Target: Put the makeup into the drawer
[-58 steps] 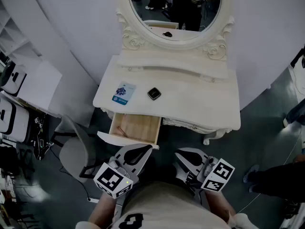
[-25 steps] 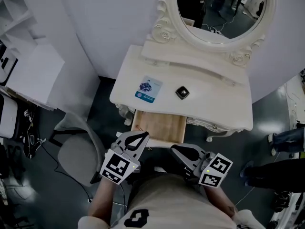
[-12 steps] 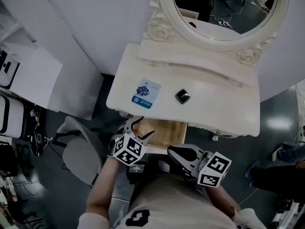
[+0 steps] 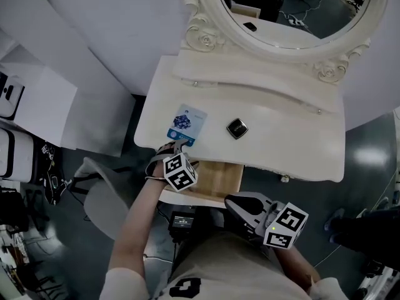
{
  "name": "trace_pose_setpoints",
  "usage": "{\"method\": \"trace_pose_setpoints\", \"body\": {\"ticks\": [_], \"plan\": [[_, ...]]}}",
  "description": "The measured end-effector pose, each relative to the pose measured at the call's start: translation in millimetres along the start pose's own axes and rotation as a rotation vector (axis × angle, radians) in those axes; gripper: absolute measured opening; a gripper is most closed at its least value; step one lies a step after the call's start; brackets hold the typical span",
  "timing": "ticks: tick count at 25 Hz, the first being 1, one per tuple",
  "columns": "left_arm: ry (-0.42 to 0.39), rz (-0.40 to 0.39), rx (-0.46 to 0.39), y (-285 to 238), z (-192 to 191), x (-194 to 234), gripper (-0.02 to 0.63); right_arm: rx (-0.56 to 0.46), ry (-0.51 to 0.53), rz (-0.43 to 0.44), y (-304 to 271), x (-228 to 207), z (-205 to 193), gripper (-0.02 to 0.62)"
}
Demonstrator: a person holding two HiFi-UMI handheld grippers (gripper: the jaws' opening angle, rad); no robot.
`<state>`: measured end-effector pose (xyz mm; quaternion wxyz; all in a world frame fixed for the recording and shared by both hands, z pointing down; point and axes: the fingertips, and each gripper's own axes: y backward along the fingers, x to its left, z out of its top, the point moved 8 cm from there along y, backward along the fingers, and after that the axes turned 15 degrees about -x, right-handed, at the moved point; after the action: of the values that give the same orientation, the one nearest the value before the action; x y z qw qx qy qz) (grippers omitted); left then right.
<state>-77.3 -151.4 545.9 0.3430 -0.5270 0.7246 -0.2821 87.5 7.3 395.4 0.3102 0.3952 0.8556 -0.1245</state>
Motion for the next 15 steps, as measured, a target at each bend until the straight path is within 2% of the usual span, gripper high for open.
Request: {"method": "trace_pose_setpoints", "body": {"ticks": [3,6,9,15], "plan": [[-0.018,-0.039,0.044,-11.1,-3.0,2.6,0.38,0.002,-0.01,-0.009,4.3,-6.3,-0.3,0.029],[-0.073,-0.042,0.083,-21.3,-6.5,3.7,0.38,0.007,-0.016,-0.009,6.6,-10.8,-0.7,0.029],[-0.091,-0.053,0.094,-31.1,-9.7,1.2,0.379,0.009,-0.016,-0.008,8.7,-13.6,1.0,0.029],[-0.116,-0.023,0.104,-36.2,-15.6,-1.2,0.379,0.007,-0.016,-0.011,11.3,-14.2,1.3,0.029]]}}
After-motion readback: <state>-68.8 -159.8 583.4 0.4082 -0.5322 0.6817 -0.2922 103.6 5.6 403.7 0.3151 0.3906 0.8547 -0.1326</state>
